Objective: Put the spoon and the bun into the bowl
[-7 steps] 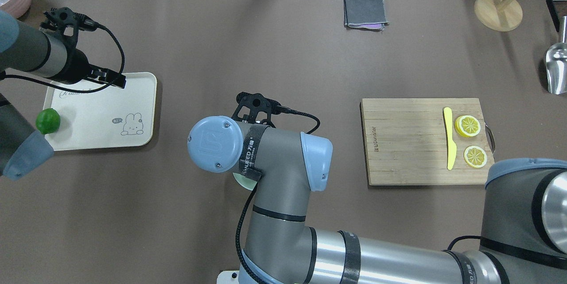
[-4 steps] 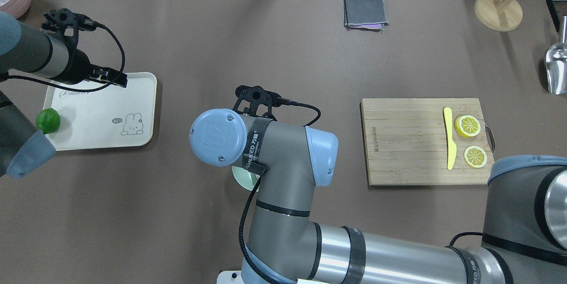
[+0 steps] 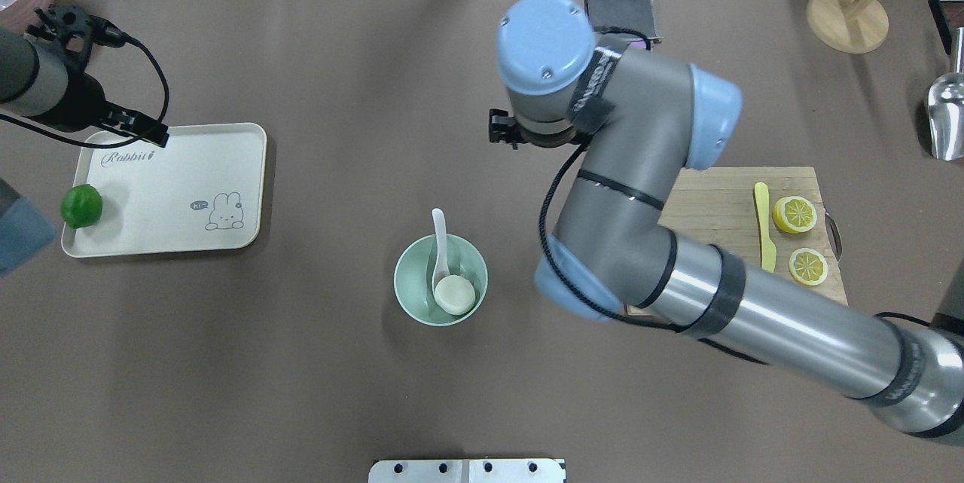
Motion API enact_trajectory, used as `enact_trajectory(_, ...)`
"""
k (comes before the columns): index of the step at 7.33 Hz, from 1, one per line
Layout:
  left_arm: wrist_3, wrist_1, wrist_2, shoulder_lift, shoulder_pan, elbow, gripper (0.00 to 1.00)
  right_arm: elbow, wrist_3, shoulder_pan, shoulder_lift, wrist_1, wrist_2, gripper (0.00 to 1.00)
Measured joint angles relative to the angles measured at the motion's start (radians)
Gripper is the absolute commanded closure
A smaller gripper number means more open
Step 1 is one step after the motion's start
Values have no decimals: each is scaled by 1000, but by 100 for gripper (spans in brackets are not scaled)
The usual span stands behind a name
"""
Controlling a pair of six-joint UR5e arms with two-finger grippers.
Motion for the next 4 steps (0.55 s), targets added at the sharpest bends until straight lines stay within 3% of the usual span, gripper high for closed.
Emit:
enact_trajectory(2,262,170,-109,18,-160,-3,0,61,-361,213,-160,2,187,0)
enact_trajectory(4,472,259,-135,82,-300,1,0,78,-709,428,-331,17,355,0)
